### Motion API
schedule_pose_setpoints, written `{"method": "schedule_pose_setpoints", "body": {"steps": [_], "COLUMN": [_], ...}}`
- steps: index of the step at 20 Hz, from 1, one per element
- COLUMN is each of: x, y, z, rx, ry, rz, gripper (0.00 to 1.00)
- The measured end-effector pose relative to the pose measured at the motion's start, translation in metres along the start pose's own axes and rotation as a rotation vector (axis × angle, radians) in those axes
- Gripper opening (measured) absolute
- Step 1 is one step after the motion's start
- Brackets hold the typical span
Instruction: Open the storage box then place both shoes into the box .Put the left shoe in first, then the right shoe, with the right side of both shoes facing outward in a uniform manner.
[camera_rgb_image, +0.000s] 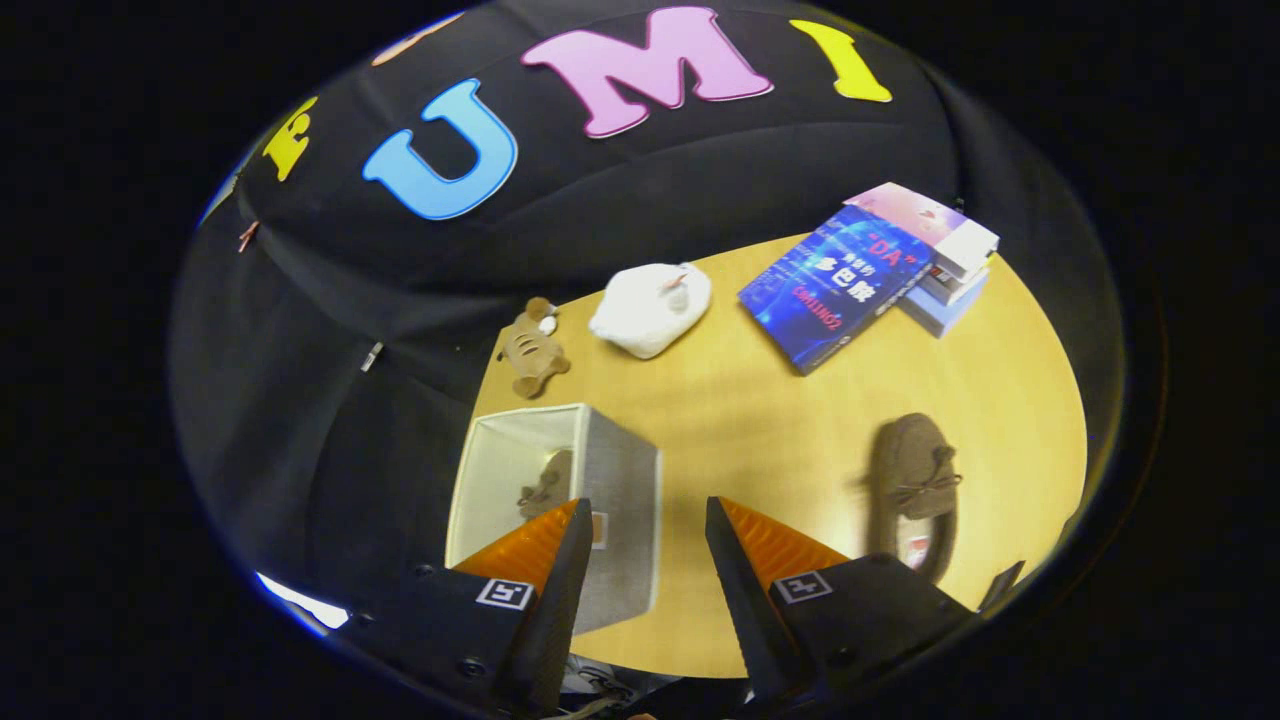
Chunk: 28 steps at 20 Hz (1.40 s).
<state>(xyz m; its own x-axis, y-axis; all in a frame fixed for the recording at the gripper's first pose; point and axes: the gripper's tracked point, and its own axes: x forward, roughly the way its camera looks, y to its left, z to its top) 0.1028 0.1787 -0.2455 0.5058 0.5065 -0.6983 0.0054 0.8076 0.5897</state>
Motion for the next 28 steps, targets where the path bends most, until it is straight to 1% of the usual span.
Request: {"method": "schedule_pose_setpoints", "body": {"steps": [2,6,10,12,14,20,23,25,26,28], "x": [-0.01,-0.018,-0.008,0.002,0.014,0.047,0.055,0.061,0.062,0.061], "y": [-0.054,-0.152,-0.233,-0.251,-0.267,-0.284,-0.288,-0.282,-0.284,-0.283], "z": [-0.001,-0.016,-0.054,-0.072,-0.089,-0.101,-0.1,-0.105,-0.104,-0.104], "rx": [-0.024,-0.035,0.017,0.046,0.043,0.0,0.007,0.022,0.019,0.01], "ry": [0.005,0.075,0.182,0.223,0.263,0.314,0.323,0.351,0.344,0.337], "rz": [-0.082,-0.228,-0.348,-0.37,-0.4,-0.453,-0.458,-0.432,-0.437,-0.43], "gripper": [0.72,0.72,0.72,0.72,0.72,0.71,0.58,0.26,0.11,0.05]}}
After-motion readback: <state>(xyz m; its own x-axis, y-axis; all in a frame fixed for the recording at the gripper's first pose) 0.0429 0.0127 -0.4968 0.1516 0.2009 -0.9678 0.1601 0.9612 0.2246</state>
